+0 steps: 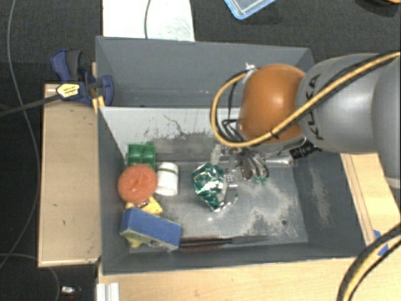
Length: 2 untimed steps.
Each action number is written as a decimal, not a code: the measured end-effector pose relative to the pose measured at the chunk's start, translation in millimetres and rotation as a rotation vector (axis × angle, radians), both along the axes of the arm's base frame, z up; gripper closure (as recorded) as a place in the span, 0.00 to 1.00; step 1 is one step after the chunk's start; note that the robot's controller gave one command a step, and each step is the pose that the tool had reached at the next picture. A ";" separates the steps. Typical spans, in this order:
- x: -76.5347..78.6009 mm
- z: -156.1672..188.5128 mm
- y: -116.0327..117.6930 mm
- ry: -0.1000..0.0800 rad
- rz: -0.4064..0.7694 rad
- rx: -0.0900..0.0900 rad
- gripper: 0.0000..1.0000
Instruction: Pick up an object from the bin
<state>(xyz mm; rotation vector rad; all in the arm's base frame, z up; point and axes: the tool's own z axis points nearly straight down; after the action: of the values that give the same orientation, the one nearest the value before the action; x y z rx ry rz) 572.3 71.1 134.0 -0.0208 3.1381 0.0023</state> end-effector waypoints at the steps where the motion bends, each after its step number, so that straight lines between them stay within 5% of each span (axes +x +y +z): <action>1: -8.7 -52.5 -26.2 -0.005 -0.123 0.002 0.00; 2: 9.3 -60.0 -22.1 -0.006 -0.252 0.005 0.00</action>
Offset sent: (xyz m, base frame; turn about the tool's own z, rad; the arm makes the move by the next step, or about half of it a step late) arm 0.0125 -0.0196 -0.0561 0.2564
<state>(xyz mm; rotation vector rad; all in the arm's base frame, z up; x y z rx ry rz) 581.6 48.9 73.9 0.3724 3.1099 0.0090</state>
